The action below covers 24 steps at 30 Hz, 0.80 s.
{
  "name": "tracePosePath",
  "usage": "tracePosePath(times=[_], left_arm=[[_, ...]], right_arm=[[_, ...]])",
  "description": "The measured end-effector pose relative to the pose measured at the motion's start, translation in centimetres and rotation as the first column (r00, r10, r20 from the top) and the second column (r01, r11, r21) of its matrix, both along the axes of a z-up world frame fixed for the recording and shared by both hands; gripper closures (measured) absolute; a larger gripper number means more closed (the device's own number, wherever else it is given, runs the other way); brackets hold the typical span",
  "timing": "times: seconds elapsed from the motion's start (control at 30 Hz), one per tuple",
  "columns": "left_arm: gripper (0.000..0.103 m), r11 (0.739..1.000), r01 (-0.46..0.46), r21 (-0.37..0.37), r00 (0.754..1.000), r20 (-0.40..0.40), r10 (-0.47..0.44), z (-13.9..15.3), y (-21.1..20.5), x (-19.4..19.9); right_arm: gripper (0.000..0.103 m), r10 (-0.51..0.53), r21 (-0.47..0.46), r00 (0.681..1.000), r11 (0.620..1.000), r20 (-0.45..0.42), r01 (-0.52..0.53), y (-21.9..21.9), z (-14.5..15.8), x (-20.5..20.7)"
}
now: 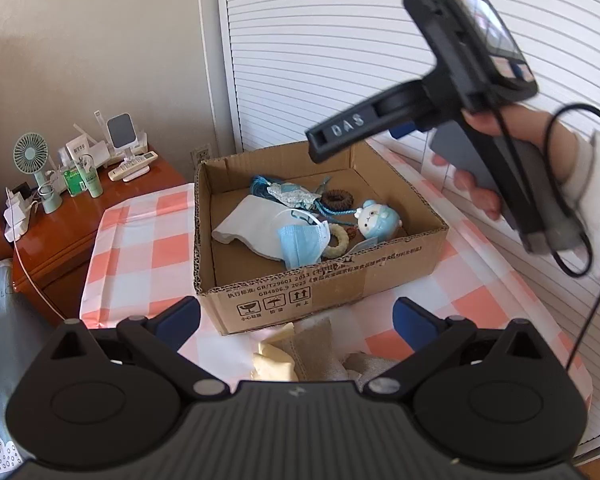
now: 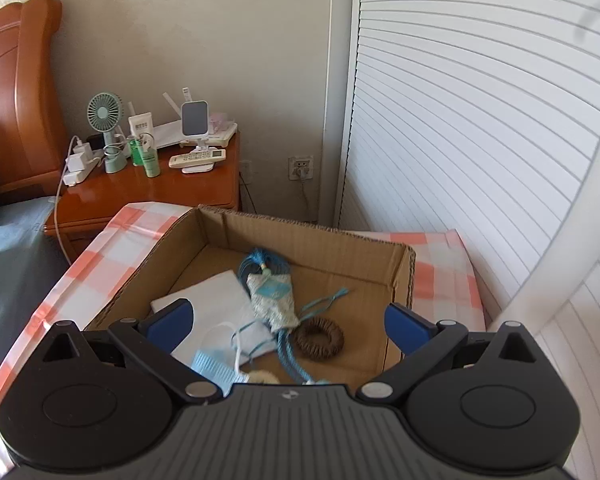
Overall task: Organize soft objects
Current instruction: 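Lower the embroidered pouch into the box and open the right tool, then move both tools back toward the grey sachets and yellow cloth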
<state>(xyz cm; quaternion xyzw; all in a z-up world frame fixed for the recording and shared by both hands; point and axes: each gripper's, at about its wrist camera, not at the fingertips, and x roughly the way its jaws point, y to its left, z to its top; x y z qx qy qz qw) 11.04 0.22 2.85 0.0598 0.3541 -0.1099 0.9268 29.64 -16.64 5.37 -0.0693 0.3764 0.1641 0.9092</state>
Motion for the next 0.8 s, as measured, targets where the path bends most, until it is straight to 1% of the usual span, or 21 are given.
tracePosePath(times=[0.1, 0.2, 0.3, 0.4, 0.53, 0.67, 0.8], left_arm=[[0.001, 1.000, -0.017, -0.020, 1.000, 0.021, 0.018, 0.2, 0.7, -0.6], [0.001, 0.997, -0.069, -0.041, 0.995, 0.073, 0.072, 0.4, 1.7, -1.5], [0.001, 0.994, -0.098, -0.051, 0.991, 0.089, 0.102, 0.2, 2.6, -2.3], [0.001, 0.993, -0.108, -0.043, 0.991, 0.074, 0.111, -0.5, 3.2, -2.8], [0.001, 0.990, -0.142, 0.000, 0.988, 0.059, 0.142, -2.0, 3.6, -3.3], [0.001, 0.990, -0.141, 0.003, 0.990, 0.035, 0.140, -3.5, 3.9, -3.9], [0.001, 0.990, -0.137, -0.013, 0.991, 0.000, 0.137, -4.6, 4.0, -3.9]], right_arm=[[0.000, 0.007, 0.004, 1.000, 1.000, 0.000, -0.007, -0.4, 0.2, -2.3], [0.000, 0.003, -0.006, 1.000, 1.000, 0.014, -0.003, -0.8, 0.2, -5.0], [0.000, -0.001, 0.001, 1.000, 1.000, 0.025, 0.001, -1.3, -0.2, -7.8], [0.000, -0.001, -0.003, 0.999, 1.000, 0.038, 0.001, -1.8, -1.2, -10.6], [0.000, -0.018, -0.007, 0.999, 1.000, 0.039, 0.019, -2.3, -2.9, -14.1], [0.000, -0.027, 0.022, 1.000, 0.999, 0.004, 0.027, -2.7, -5.0, -17.1], [0.000, -0.028, 0.024, 0.998, 0.999, -0.050, 0.029, -2.1, -7.1, -18.6]])
